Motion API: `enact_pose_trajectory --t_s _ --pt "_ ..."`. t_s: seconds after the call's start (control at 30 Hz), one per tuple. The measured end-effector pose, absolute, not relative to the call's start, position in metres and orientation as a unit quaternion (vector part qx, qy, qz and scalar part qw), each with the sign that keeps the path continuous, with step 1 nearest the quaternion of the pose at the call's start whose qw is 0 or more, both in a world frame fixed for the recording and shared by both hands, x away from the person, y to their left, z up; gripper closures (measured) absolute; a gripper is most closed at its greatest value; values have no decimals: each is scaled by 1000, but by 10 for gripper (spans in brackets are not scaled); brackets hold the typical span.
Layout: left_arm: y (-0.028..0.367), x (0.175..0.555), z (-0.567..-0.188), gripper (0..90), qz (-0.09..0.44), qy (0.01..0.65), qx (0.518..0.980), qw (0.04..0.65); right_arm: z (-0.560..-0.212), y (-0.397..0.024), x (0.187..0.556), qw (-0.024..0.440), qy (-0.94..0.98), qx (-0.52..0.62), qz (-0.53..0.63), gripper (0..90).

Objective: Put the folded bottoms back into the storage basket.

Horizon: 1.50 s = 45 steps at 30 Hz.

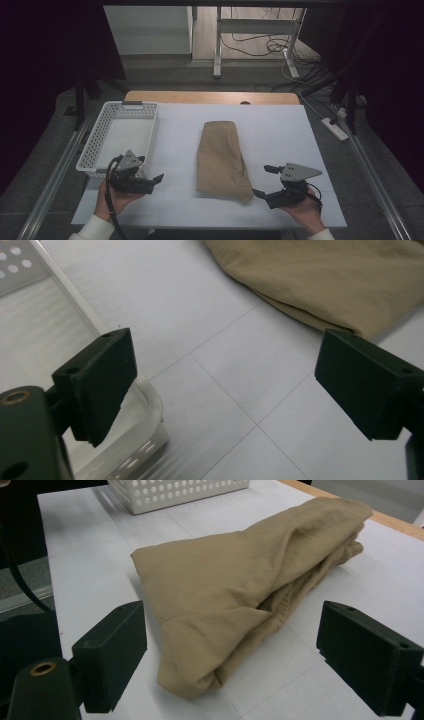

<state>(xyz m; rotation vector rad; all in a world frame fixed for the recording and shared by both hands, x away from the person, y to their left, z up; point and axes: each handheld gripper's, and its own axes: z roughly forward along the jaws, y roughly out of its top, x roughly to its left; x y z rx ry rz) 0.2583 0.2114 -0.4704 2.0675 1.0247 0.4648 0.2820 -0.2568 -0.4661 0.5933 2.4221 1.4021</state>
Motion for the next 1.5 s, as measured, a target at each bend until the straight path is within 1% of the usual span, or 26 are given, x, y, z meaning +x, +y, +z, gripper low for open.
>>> enact_pose_trajectory --t_s 0.33,0.6,0.8,1.5 --pt "211 259 -471 100 179 406 812 379 -469 -242 279 124 847 191 481 125" --pt "211 260 -472 100 178 406 812 380 -469 -231 279 122 850 182 478 125" --pt "210 260 -472 101 178 405 813 378 -471 -213 280 116 863 162 465 126" --pt "207 259 -472 103 176 401 816 377 -473 -189 283 93 869 155 460 138"
